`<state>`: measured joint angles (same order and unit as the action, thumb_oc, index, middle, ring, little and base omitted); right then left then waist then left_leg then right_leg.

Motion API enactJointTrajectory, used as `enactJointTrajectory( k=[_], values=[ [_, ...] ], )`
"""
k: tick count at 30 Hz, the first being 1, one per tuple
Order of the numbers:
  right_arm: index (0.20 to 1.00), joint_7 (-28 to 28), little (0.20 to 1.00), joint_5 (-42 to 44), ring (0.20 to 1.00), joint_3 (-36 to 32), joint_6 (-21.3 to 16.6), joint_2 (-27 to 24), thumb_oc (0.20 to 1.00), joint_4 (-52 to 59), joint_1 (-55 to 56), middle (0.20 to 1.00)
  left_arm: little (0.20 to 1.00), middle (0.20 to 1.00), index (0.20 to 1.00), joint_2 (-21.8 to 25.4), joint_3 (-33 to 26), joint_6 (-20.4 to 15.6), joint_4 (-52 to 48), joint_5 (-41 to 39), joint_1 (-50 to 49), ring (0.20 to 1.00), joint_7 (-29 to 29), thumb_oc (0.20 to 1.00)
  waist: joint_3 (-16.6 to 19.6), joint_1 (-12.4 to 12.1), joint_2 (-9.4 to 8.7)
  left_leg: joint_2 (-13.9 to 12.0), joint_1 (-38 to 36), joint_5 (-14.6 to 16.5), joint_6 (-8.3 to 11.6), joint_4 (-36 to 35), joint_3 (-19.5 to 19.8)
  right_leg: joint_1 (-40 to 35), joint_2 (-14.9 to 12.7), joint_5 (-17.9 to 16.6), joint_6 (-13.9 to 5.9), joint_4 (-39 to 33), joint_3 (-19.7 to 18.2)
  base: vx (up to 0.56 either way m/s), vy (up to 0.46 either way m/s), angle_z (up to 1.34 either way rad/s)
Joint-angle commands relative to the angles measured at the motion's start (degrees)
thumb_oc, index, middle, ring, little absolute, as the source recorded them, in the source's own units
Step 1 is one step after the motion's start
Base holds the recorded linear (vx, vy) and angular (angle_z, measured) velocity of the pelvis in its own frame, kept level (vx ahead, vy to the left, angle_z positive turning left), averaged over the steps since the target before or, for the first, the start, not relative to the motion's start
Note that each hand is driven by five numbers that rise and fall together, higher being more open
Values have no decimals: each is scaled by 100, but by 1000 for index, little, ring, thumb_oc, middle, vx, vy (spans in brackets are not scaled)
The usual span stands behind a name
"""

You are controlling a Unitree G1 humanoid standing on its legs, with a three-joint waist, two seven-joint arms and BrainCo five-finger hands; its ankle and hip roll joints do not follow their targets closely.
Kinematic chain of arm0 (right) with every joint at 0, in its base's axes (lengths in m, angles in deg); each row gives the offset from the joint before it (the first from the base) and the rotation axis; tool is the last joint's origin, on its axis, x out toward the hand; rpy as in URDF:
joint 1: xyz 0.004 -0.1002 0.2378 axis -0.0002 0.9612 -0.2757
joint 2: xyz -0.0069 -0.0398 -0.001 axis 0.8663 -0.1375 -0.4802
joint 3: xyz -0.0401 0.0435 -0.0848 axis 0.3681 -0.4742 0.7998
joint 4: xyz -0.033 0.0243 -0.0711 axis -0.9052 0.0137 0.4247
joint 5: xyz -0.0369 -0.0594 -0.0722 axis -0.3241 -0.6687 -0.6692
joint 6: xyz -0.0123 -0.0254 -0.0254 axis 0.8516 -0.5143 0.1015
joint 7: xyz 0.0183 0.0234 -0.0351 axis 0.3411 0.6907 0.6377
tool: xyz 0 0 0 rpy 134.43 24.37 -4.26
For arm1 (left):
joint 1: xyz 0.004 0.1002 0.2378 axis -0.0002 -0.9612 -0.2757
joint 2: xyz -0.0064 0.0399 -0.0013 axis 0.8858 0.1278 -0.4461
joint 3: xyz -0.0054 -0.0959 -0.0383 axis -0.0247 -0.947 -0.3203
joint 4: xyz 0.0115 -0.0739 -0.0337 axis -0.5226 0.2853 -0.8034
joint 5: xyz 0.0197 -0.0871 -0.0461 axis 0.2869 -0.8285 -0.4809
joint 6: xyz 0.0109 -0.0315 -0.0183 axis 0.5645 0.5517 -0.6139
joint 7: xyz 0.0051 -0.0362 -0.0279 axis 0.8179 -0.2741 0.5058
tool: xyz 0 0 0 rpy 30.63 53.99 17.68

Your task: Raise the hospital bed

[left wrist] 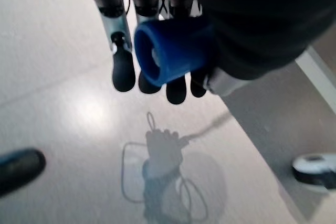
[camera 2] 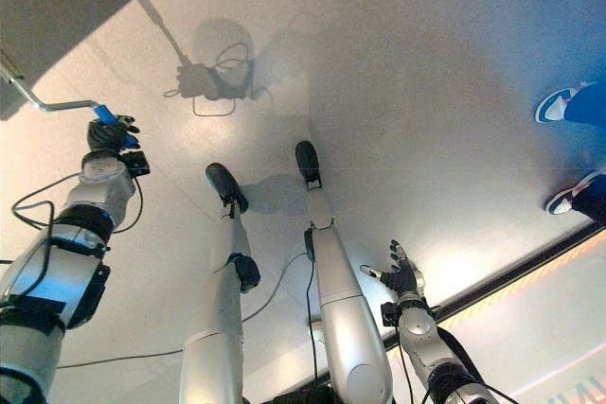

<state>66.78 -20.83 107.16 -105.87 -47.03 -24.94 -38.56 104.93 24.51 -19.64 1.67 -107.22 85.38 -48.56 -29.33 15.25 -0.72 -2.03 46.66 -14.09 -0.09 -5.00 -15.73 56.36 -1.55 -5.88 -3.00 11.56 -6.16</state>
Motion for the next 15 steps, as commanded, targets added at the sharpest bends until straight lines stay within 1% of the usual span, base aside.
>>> enactJointTrajectory(
  k=[1,2,3,4,5,6,7,8,9,11,12,13,14,15],
  values=[
    [1000,-1,1000,-155,1000,38,-35,-250,1000,132,461,1000,200,200,200,128,211,-486,-289,507,688,200,-138,200,-46,43,-14,-69,-1035,620,425,0,-143,-830,236,-944,-557,-1249,-114,1,-16,-19],
    [1000,0,1000,-154,1000,39,-32,-251,1000,105,453,1000,200,200,200,105,204,-493,-305,497,698,200,-132,200,-46,56,11,-75,-1059,611,428,0,-160,-856,243,-937,-558,-1259,-137,76,8,-25],
    [1000,-16,1000,-150,1000,47,-29,-234,1000,78,449,1000,200,200,200,65,202,-519,-345,422,695,200,-159,200,-46,42,58,-95,-1223,807,452,0,-78,-1035,269,-781,-604,-1301,-155,-2,-38,-24],
    [1000,-17,1000,-154,1000,43,-34,-245,1000,83,451,1000,200,200,200,59,194,-524,-346,417,695,200,-156,200,-46,76,25,-91,-1119,619,434,0,-183,-910,266,-936,-569,-1264,-161,3,-40,-27],
    [1000,-20,1000,-159,1000,48,-33,-249,1000,82,455,1000,200,200,200,23,186,-549,-417,365,699,200,-157,200,-46,89,40,-100,-1148,634,438,0,-199,-918,284,-937,-568,-1260,-186,7,-39,-21],
    [1000,-40,1000,-150,1000,39,-30,-237,1000,68,452,1000,200,200,200,-23,159,-602,-521,226,680,200,-196,200,-46,57,98,-123,-1305,816,456,0,-112,-1080,318,-761,-602,-1284,-207,7,-42,-15],
    [1000,-40,1000,-153,1000,34,-34,-248,1000,74,458,1000,200,200,200,-30,151,-607,-525,221,676,200,-193,200,-46,93,67,-120,-1204,627,439,0,-214,-959,317,-914,-568,-1245,-211,88,-16,-13],
    [1000,-40,1000,-143,1000,-2,-32,-238,1000,65,495,1000,200,200,200,-99,152,-638,-639,121,652,200,-209,200,-46,64,146,-127,-1366,810,460,0,-127,-1122,325,-733,-591,-1259,-208,-65,-114,-8],
    [1000,-41,1000,-152,1000,-25,-35,-259,1000,64,515,1000,200,200,200,-158,153,-668,-719,80,631,200,-213,200,-46,99,147,-125,-1291,622,443,0,-220,-1022,324,-870,-552,-1211,-206,18,-65,-6],
    [1000,-37,1000,-161,1000,-40,-36,-257,1000,45,529,1000,200,200,200,-218,152,-691,-800,31,596,200,-221,200,-46,94,176,-115,-1335,616,437,0,-209,-1053,336,-858,-542,-1188,-205,-29,-59,-1],
    [1000,-33,1000,-178,1000,-73,-15,-249,1000,-45,538,1000,200,200,200,-344,160,-733,-969,-36,504,200,-249,200,-46,77,236,-114,-1434,611,439,0,-194,-1149,329,-819,-521,-1157,-188,0,0,0],
    [1000,-33,1000,-178,1000,-73,-15,-251,1000,-46,536,1000,200,200,200,-343,158,-732,-973,-34,502,200,-246,200,-46,79,235,-114,-1430,604,441,0,-195,-1144,329,-824,-519,-1157,-189,5,-58,1],
    [1000,-24,1000,-186,1000,-106,-1,-234,1000,-150,528,1000,200,200,200,-467,163,-773,-1141,-127,400,200,-260,200,-46,59,284,-95,-1524,599,437,0,-164,-1246,312,-808,-504,-1130,-159,0,-36,1],
    [1000,-24,1000,-186,1000,-106,-2,-235,1000,-152,532,1000,200,200,200,-469,162,-772,-1147,-125,392,200,-257,200,-46,61,287,-95,-1528,600,437,0,-161,-1253,311,-807,-504,-1133,-156,3,-62,3]
  ],
)
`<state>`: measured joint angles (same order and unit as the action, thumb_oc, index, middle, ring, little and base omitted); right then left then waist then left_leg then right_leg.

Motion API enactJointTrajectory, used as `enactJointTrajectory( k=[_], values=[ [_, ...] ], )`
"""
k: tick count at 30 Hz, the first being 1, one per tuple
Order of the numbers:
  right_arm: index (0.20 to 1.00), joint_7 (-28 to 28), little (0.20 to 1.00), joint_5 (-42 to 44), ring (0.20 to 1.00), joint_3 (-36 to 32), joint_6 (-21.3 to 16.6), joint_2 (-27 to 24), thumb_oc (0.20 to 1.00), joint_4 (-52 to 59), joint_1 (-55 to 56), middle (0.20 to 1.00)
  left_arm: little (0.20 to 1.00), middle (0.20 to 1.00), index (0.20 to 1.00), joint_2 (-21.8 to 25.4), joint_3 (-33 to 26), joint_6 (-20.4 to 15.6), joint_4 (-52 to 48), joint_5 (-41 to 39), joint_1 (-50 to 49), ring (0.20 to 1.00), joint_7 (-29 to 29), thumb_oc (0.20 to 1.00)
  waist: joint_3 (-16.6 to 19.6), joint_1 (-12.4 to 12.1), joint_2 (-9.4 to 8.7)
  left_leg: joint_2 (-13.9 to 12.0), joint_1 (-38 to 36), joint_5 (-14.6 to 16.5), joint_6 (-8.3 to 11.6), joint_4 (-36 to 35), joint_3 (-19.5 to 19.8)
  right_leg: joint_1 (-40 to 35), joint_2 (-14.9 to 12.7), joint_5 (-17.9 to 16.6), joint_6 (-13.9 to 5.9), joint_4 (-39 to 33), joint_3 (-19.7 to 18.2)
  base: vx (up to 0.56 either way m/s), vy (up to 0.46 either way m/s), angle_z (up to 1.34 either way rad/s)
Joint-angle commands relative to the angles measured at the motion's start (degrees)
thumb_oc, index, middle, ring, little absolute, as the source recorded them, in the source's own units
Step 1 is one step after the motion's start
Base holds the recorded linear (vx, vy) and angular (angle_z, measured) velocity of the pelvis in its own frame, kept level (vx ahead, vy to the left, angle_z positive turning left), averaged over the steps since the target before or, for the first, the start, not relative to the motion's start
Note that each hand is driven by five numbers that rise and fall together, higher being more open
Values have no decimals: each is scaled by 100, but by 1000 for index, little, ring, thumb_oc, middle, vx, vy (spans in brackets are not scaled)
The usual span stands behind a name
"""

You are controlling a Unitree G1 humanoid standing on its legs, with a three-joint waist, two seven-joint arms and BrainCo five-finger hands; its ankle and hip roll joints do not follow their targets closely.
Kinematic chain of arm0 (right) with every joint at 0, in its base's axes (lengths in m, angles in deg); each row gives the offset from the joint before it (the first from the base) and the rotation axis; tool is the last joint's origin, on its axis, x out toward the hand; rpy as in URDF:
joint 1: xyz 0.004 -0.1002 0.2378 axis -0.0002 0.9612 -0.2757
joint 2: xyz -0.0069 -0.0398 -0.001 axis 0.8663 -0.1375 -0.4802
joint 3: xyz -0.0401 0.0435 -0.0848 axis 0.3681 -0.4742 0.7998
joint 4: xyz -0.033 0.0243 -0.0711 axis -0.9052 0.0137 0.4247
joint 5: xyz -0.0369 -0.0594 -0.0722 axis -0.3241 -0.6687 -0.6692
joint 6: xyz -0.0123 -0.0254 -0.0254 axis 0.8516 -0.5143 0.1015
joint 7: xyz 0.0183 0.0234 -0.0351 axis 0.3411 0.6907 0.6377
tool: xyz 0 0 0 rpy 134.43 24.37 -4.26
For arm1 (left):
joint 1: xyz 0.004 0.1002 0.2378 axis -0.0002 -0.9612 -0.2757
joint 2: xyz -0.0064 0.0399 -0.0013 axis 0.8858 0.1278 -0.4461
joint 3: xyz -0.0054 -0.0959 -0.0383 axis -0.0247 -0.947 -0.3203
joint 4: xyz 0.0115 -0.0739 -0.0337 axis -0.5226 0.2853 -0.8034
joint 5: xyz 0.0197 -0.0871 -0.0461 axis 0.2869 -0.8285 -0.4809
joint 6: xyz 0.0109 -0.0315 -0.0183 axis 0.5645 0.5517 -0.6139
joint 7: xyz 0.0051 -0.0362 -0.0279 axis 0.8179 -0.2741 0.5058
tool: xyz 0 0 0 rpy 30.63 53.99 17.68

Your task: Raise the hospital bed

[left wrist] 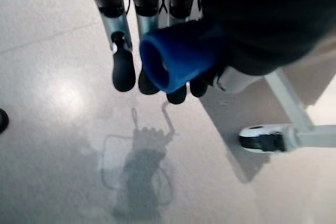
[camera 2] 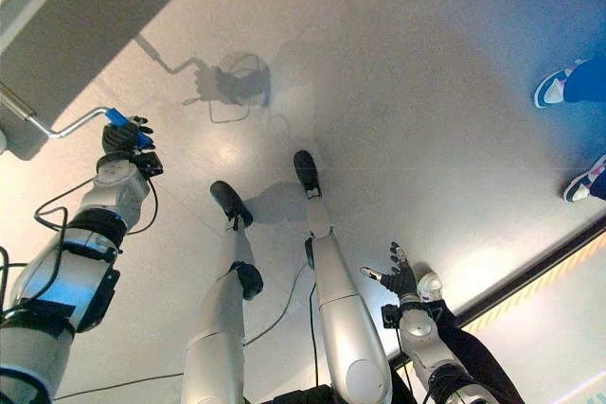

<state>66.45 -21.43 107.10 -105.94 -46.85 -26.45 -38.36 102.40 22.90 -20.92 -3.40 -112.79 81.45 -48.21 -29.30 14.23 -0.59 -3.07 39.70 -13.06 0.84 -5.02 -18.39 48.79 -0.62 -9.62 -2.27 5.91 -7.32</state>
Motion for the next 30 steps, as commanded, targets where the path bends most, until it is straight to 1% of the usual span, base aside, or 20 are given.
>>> enactJointTrajectory(
  k=[1,2,6,9,11,16,20,22,23,24,25,27,30],
  values=[
    [1000,0,1000,-137,1000,-109,23,-253,1000,-57,510,1000,200,200,200,-264,349,-636,-720,461,734,200,-303,200,-49,157,299,22,-894,499,342,2,141,-565,208,-413,-573,-564,-11,4,-55,3],
    [1000,-11,1000,-130,1000,-123,47,-229,1000,-135,490,1000,200,200,200,-346,379,-664,-857,444,642,200,-333,200,-49,133,326,59,-1004,502,335,2,206,-676,190,-408,-566,-555,43,-2,-64,5],
    [1000,-13,1000,-128,1000,-201,93,-195,1000,-344,457,1000,200,200,200,-429,377,-709,-1174,403,355,200,-358,200,-49,67,404,131,-1248,508,316,2,346,-993,120,-392,-549,-569,155,-18,-32,17],
    [1000,-19,1000,-138,1000,-242,121,-182,1000,-447,448,1000,200,200,200,-418,382,-726,-1316,418,220,200,-369,200,-49,24,431,163,-1359,515,305,2,417,-1142,87,-382,-542,-578,204,-13,-5,18],
    [1000,-28,1000,-138,1000,-324,180,-169,1000,-626,404,1000,200,200,200,-370,374,-781,-1599,369,-9,200,-390,200,-49,-69,467,208,-1549,514,290,2,541,-1373,30,-351,-528,-576,309,-11,-4,15],
    [1000,-43,1000,-134,1000,-458,273,-154,1000,-830,363,1000,200,200,200,-229,321,-883,-2076,223,-279,200,-425,200,-49,-219,530,295,-1744,509,261,2,733,-1712,-101,-325,-518,-612,484,-7,28,29],
    [1000,-60,1000,-132,1000,-546,331,-152,1000,-959,331,1000,200,200,200,-73,325,-947,-2403,137,-443,200,-439,200,-49,-351,543,348,-1804,486,238,2,897,-1855,-196,-287,-508,-599,635,4,36,23],
    [1000,-79,1000,-134,1000,-552,334,-158,1000,-974,319,1000,200,200,200,-26,324,-960,-2475,135,-478,200,-448,200,-49,-376,534,356,-1813,480,229,2,930,-1876,-213,-279,-507,-593,675,8,25,25],
    [1000,-74,1000,-106,1000,-589,344,-148,1000,-1010,286,1000,200,200,200,60,280,-1002,-2605,71,-552,200,-421,200,-49,-434,529,366,-1818,466,225,2,997,-1922,-254,-249,-500,-574,743,-11,34,26],
    [1000,-74,1000,-106,1000,-587,344,-147,1000,-1009,278,1000,200,200,200,64,276,-1002,-2606,72,-548,200,-420,200,-49,-429,523,370,-1797,439,227,2,996,-1903,-258,-274,-496,-579,742,11,53,31],
    [1000,-87,1000,-98,1000,-612,366,-148,1000,-1022,282,1000,200,200,200,162,243,-1035,-2680,14,-604,200,-425,200,-49,-501,524,385,-1803,451,213,2,1069,-1953,-293,-220,-488,-549,820,1,16,22],
    [1000,-92,1000,-112,1000,-612,368,-148,1000,-1015,283,1000,200,200,200,214,239,-1040,-2703,2,-612,200,-418,200,-49,-525,508,392,-1771,416,208,2,1104,-1941,-323,-228,-481,-540,855,7,26,18],
    [1000,-72,1000,-140,1000,-640,380,-165,1000,-985,339,1000,200,200,200,373,169,-1058,-2788,-58,-755,200,-400,200,-49,-631,462,436,-1722,420,194,2,1240,-1981,-398,-161,-477,-503,1029,21,27,17]
  ],
)
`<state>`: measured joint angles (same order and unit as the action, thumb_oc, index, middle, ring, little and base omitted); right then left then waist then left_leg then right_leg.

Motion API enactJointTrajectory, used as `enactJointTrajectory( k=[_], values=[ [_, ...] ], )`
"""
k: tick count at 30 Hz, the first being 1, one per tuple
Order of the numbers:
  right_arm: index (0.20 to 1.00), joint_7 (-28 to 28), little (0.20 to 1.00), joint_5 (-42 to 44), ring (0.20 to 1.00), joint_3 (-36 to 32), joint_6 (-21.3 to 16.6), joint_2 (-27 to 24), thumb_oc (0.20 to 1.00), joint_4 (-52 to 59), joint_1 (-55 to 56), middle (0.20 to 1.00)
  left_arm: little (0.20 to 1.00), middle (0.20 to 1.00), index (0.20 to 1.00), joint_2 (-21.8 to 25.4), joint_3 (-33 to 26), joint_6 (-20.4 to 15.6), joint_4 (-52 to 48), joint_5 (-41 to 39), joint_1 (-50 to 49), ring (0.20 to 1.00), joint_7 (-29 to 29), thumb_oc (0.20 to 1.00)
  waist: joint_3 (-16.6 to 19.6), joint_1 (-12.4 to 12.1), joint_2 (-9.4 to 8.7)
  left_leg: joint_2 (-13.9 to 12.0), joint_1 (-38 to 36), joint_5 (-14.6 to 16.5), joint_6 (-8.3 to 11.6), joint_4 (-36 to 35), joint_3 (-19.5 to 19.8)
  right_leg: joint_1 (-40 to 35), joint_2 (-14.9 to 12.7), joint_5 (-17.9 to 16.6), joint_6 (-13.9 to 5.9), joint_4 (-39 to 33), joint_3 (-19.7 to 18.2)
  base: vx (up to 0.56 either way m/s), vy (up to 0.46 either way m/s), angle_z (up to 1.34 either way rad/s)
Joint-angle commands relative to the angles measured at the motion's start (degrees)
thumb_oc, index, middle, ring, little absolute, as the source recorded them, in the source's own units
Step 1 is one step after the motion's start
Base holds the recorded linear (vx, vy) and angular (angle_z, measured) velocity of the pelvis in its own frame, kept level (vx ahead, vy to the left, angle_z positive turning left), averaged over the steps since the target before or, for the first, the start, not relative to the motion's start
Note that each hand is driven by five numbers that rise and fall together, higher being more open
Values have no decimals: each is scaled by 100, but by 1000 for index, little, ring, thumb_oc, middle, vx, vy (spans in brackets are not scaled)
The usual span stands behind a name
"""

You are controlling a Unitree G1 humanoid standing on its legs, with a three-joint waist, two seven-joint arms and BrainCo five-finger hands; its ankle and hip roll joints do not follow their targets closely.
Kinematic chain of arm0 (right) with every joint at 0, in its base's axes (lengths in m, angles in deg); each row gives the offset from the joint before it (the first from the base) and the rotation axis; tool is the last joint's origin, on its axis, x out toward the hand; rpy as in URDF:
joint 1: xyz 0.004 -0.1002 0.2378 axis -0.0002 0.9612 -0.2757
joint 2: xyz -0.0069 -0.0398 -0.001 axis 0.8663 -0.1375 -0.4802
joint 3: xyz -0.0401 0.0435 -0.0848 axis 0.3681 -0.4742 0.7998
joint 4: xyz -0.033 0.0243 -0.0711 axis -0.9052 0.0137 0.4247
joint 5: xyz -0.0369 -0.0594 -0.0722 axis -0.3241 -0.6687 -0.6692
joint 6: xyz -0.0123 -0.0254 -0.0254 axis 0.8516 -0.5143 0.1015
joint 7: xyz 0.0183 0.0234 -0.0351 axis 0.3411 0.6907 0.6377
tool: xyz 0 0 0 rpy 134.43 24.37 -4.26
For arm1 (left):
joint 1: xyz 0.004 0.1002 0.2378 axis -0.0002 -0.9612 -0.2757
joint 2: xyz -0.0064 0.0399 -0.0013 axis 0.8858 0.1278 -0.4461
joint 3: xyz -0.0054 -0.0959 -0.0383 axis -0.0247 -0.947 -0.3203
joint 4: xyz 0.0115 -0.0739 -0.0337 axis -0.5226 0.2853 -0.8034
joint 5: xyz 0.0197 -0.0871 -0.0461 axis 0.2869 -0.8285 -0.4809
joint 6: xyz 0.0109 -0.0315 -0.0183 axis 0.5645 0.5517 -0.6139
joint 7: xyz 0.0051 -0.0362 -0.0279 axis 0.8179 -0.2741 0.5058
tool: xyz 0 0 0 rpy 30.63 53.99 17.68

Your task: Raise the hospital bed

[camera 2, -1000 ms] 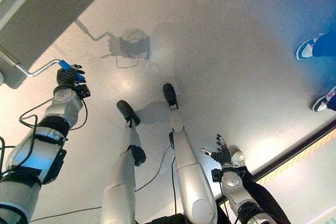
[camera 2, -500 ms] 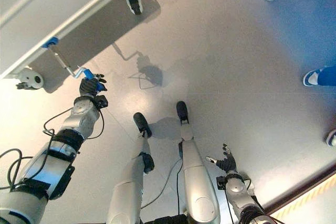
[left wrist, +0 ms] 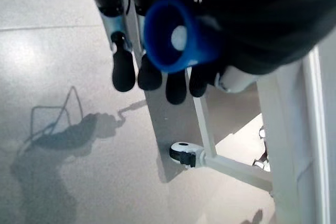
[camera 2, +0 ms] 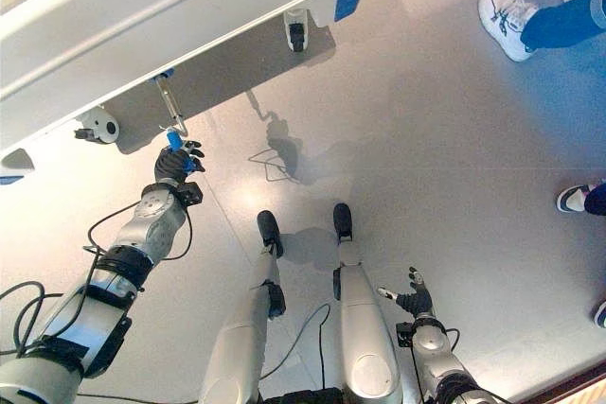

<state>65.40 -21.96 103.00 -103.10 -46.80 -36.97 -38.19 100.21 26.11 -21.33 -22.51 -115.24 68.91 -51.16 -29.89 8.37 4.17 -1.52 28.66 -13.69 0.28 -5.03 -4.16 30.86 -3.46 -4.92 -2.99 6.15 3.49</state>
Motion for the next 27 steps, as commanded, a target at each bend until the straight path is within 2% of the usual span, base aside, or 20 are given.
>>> enactJointTrajectory(
  k=[1,15,21,27],
  values=[
    [1000,39,1000,-87,1000,-243,98,-164,1000,67,341,1000,200,200,200,641,-180,-1025,-887,175,458,200,-97,200,10,-72,-29,293,-588,477,252,3,-143,-187,-139,-625,-413,-527,-22,-3,26,28],
    [1000,38,1000,-104,1000,-296,100,-151,1000,-77,400,1000,200,200,200,1023,-462,-947,-564,194,100,200,-80,200,9,-341,-267,367,-184,387,265,3,129,-88,-327,-577,-469,-544,375,19,25,16],
    [1000,61,1000,-83,1000,-181,50,-158,1000,46,377,1000,200,200,200,1100,-481,-818,153,296,337,200,-15,200,9,-390,-452,374,139,367,278,3,178,92,-372,-592,-507,-607,482,25,27,19],
    [1000,83,1000,-24,1000,-64,-20,-147,1000,231,362,1000,200,200,200,1165,-452,-688,956,399,727,200,33,200,9,-356,-565,363,397,404,277,3,169,315,-383,-592,-531,-662,474,26,41,7]
  ],
)
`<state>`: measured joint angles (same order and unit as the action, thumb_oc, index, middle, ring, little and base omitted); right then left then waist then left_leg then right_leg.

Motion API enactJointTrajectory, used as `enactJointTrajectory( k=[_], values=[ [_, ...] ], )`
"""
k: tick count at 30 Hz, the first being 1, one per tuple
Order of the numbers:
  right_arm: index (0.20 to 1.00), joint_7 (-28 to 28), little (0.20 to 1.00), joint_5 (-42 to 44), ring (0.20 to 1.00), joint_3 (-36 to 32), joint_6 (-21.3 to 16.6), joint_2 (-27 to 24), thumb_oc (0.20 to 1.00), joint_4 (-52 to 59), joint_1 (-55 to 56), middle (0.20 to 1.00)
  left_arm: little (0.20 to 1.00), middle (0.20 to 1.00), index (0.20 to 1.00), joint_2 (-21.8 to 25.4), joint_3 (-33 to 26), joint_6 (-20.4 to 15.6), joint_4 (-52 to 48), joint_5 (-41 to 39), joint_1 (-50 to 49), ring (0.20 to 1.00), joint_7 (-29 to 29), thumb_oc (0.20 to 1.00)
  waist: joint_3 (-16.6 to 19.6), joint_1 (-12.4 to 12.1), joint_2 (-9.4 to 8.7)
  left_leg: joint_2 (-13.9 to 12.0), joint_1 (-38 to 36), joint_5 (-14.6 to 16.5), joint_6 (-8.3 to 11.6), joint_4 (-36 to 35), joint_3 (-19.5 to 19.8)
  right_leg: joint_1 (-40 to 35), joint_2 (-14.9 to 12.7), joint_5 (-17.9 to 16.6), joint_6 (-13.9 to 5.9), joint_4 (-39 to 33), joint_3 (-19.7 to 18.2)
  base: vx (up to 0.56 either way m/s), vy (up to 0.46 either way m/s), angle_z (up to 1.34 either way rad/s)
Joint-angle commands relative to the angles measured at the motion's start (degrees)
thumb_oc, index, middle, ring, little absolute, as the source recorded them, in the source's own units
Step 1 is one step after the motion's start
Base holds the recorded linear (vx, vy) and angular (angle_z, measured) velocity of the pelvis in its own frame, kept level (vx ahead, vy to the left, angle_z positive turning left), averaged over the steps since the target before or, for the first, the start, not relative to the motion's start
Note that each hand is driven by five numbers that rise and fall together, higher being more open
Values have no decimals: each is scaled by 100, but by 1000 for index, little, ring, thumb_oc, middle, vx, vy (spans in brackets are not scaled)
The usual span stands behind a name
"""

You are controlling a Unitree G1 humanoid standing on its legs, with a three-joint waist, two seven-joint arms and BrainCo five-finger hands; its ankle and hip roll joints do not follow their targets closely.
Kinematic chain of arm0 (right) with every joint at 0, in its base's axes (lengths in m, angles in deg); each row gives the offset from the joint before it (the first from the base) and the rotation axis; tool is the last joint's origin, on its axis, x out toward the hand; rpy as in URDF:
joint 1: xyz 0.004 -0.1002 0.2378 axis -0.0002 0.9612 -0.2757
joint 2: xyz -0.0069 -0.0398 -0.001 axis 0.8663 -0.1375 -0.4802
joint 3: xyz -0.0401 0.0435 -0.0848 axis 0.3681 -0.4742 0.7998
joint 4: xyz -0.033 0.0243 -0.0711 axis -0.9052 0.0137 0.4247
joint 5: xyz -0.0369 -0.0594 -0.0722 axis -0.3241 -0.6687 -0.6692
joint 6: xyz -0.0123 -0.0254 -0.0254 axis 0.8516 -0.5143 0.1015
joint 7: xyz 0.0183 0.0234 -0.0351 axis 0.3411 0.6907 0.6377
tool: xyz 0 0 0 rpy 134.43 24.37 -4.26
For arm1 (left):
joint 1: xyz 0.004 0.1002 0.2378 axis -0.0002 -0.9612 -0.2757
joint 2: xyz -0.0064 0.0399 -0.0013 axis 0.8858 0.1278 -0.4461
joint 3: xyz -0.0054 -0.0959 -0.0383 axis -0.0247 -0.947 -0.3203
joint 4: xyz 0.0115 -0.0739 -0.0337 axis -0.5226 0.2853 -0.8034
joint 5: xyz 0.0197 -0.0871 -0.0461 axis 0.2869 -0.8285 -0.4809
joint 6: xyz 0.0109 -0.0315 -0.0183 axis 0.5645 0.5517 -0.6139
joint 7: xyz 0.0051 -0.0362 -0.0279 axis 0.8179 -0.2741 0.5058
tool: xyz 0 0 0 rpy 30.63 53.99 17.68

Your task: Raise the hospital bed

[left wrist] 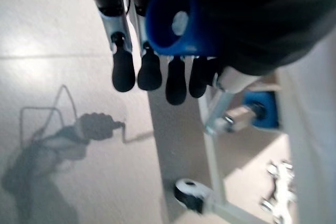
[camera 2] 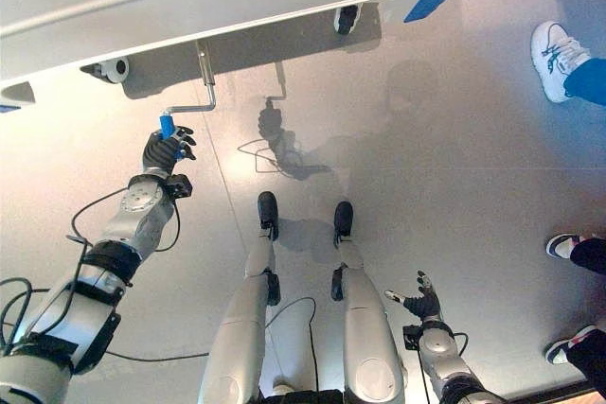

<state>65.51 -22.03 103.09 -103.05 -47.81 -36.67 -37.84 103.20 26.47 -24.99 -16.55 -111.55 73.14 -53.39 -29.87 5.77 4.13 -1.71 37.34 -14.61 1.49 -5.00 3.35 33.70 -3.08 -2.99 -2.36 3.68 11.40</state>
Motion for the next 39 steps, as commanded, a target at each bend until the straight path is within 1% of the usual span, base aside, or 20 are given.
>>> enactJointTrajectory(
  k=[1,4,6,7,8,9,14,20,28,29,30,33,36,39],
  values=[
    [1000,94,1000,2,1000,-22,-70,-51,1000,285,336,1000,200,200,200,909,-469,-249,683,83,470,200,238,200,8,-79,-605,381,-357,508,150,0,-601,127,-417,-797,-601,-446,-329,40,39,6],
    [1000,126,1000,59,1000,59,-139,-43,1000,454,311,1000,200,200,200,944,-426,-172,1062,169,701,200,283,200,8,-19,-646,379,-153,482,148,0,-632,337,-423,-857,-616,-483,-369,27,43,5],
    [1000,139,1000,88,1000,77,-156,-37,1000,502,312,1000,200,200,200,952,-416,-160,1133,207,759,200,299,200,8,-12,-657,374,-121,517,151,0,-650,385,-420,-841,-623,-481,-391,15,25,-1],
    [1000,153,1000,97,1000,136,-191,-46,1000,637,312,1000,200,200,200,982,-398,-157,1277,227,879,200,332,200,8,27,-677,374,23,488,141,0,-680,551,-408,-897,-631,-488,-427,29,31,-2],
    [1000,155,1000,96,1000,138,-189,-44,1000,640,322,1000,200,200,200,980,-392,-158,1286,226,879,200,328,200,8,18,-682,369,-4,521,143,0,-686,530,-403,-868,-633,-482,-434,33,60,-4],
    [1000,174,1000,99,1000,187,-223,-66,1000,797,342,1000,200,200,200,987,-383,-140,1392,246,961,200,366,200,8,55,-695,358,118,529,144,0,-716,672,-398,-900,-640,-503,-487,28,37,-6],
    [1000,208,1000,80,1000,267,-252,-118,1000,992,375,1000,200,200,200,1002,-366,-88,1520,385,1066,200,415,200,8,121,-689,344,326,534,143,0,-788,933,-374,-952,-651,-509,-599,9,31,-13],
    [1000,265,1000,62,1000,380,-349,-216,1000,1340,401,1000,200,200,200,999,-220,25,1781,729,1375,200,497,200,8,296,-689,290,565,532,132,0,-967,1346,-291,-1037,-659,-483,-838,-3,20,-11],
    [1000,292,1000,23,1000,439,-416,-275,1000,1577,496,1000,200,200,200,873,-184,57,1872,855,1552,200,559,200,8,464,-669,244,626,569,127,0,-1158,1595,-192,-1096,-628,-484,-1073,-6,-7,-13],
    [1000,300,1000,9,1000,456,-427,-292,1000,1591,497,1000,200,200,200,829,-145,57,1870,910,1629,200,554,200,8,527,-665,217,621,584,133,0,-1211,1647,-161,-1123,-621,-490,-1135,-2,-14,-15],
    [1000,301,1000,8,1000,455,-426,-292,1000,1592,497,1000,200,200,200,828,-145,57,1871,911,1631,200,554,200,8,525,-667,216,621,584,133,0,-1214,1649,-160,-1123,-621,-489,-1138,-6,-23,-20],
    [1000,315,1000,13,1000,479,-452,-295,1000,1642,500,1000,200,200,200,744,-118,37,1849,911,1726,200,574,200,8,640,-688,153,585,606,140,0,-1367,1707,-69,-1177,-630,-489,-1271,-7,-20,-16],
    [1000,322,1000,27,1000,493,-469,-279,1000,1641,467,1000,200,200,200,748,-114,24,1823,871,1786,200,587,200,8,681,-707,121,544,625,156,0,-1454,1735,-3,-1199,-646,-471,-1349,-10,-20,-19],
    [1000,325,1000,27,1000,523,-498,-279,1000,1698,469,1000,200,200,200,755,-60,18,1784,884,1865,200,582,200,8,775,-710,34,482,625,193,0,-1588,1793,88,-1223,-647,-432,-1462,-3,-31,-15]
  ],
)
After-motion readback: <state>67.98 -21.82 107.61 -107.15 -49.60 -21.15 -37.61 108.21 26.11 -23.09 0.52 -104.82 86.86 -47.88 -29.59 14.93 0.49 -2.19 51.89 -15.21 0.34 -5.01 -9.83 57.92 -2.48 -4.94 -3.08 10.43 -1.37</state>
